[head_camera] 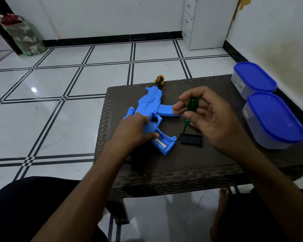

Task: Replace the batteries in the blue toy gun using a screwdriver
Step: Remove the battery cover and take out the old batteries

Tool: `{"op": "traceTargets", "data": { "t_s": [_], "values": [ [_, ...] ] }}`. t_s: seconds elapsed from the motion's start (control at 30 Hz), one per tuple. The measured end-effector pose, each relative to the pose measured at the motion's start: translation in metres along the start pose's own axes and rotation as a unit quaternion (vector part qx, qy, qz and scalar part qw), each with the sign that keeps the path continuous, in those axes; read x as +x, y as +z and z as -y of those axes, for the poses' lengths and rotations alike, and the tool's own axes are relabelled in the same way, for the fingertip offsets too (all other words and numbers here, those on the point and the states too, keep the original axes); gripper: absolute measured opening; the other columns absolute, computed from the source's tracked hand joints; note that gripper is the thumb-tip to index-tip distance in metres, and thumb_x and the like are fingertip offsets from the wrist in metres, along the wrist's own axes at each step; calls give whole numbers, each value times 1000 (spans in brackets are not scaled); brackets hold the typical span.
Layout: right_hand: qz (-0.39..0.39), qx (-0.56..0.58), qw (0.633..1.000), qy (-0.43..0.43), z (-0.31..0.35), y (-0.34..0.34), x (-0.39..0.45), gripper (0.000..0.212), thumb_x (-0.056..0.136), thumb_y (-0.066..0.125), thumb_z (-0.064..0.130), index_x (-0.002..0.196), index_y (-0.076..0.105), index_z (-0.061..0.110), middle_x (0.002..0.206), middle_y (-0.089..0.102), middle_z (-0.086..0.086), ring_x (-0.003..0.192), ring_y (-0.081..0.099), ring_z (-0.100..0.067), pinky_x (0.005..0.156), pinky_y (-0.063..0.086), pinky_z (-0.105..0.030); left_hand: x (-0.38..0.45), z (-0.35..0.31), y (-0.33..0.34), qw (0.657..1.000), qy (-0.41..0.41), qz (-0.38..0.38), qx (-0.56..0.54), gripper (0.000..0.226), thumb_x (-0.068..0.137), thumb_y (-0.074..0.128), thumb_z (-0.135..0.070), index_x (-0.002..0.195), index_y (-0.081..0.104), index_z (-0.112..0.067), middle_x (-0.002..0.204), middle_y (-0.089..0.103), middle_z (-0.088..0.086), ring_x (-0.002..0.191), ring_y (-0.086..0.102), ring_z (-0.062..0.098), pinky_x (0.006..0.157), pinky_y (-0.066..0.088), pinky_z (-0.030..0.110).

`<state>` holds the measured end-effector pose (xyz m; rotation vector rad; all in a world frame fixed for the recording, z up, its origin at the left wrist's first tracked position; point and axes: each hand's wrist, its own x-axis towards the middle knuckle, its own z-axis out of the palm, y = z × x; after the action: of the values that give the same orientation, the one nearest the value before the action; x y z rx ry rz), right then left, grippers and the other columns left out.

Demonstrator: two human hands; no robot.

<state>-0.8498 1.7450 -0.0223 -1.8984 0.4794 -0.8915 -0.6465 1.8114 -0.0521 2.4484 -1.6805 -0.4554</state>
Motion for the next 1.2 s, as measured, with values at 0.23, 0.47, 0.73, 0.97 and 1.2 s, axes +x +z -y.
{"op": "traceTargets", "data": {
  "t_s": [0.23, 0.47, 0.73, 0.97, 1.2],
  "values": [
    [-64, 68, 996, 3, -15, 28, -2, 30, 88, 59, -15, 104, 56, 10, 100, 70, -11, 100, 70, -20, 89, 54, -24, -4, -8, 4, 999, -22, -32, -17, 55, 76, 76, -47, 119, 57, -19, 116, 52, 3, 108, 53, 24, 77, 39, 31],
    [-34, 59, 997, 24, -22, 34, 2, 31, 89, 59, -12, 105, 58, 14, 99, 70, -9, 100, 70, -19, 91, 55, -30, -5, -11, 4, 999, -16, -42, -6, 53, 76, 75, -47, 118, 58, -18, 116, 52, 3, 108, 50, 21, 74, 38, 30],
    [-45, 14, 999, 16, -22, 33, -4, 38, 86, 61, -14, 97, 56, 22, 100, 72, 1, 100, 70, -10, 84, 55, -22, -3, -11, 6, 999, -15, -46, -18, 51, 76, 77, -43, 116, 59, -17, 116, 51, 5, 110, 50, 22, 81, 43, 34],
    [-57, -59, 996, -22, -24, 36, -14, 22, 87, 62, -9, 99, 57, 9, 98, 72, 0, 95, 72, -11, 79, 60, -35, -1, -10, 6, 999, -9, -42, -10, 47, 77, 75, -45, 112, 59, -18, 112, 50, 3, 108, 49, 21, 75, 39, 31],
    [-11, -56, 998, 36, -19, 35, -4, 32, 90, 63, -3, 111, 55, 19, 93, 73, 6, 90, 72, -8, 81, 58, -27, 0, -9, 7, 999, -7, -44, -10, 48, 77, 75, -44, 113, 59, -18, 113, 51, 4, 110, 49, 23, 76, 39, 32]
  ]
}}
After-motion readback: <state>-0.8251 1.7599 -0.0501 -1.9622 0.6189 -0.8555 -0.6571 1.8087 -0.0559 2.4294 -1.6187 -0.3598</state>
